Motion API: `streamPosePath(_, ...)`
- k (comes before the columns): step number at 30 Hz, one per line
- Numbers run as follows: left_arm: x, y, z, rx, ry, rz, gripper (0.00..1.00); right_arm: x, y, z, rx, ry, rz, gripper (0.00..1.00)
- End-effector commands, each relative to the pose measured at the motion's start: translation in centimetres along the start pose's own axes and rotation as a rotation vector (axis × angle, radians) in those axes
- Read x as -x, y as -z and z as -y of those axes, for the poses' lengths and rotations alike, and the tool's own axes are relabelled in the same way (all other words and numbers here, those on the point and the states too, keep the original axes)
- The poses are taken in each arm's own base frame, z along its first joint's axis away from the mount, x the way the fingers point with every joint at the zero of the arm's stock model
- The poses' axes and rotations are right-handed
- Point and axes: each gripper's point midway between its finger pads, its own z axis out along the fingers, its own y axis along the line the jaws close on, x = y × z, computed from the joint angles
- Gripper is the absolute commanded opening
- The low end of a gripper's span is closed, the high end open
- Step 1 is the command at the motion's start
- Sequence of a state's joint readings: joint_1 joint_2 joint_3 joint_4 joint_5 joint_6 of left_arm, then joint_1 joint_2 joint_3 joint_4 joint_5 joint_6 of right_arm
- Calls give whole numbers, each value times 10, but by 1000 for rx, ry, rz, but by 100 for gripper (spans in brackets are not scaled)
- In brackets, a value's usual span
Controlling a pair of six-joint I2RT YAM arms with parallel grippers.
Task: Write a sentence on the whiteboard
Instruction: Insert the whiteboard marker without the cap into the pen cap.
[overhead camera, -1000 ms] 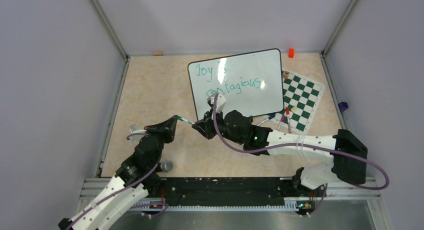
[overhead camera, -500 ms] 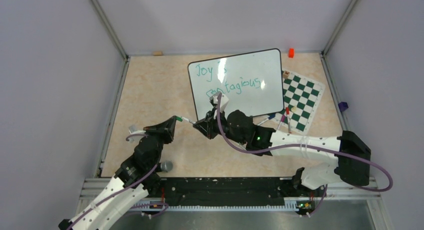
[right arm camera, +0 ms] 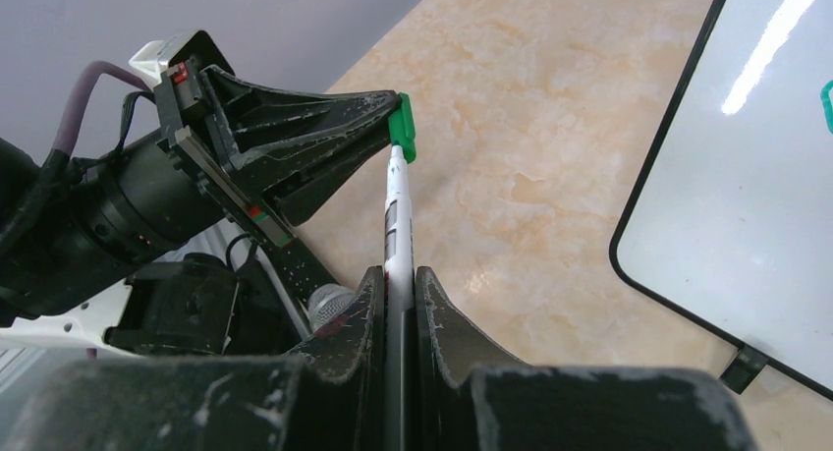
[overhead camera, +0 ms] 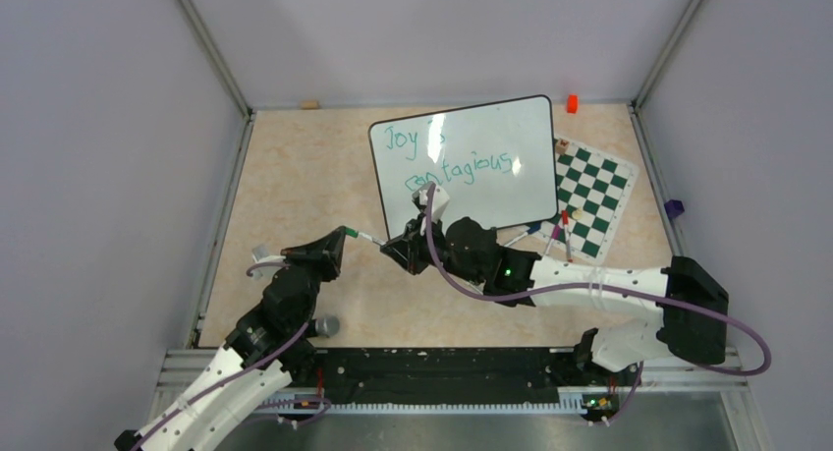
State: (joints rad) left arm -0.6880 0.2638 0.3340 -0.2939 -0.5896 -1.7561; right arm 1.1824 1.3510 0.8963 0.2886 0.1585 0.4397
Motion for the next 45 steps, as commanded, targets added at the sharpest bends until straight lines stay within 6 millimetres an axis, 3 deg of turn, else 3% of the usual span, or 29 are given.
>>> streamPosePath(1,5,5,23,-49,45,22,0,3,2,-11,33,-14,19,0)
streamPosePath(23,2,5,25,-51,48,5,0,4,-8,-14,41,-10,23,0)
streamPosePath(45,-17,4,23,-39,71,-85,0,9,-15,-16,36,6,33,0)
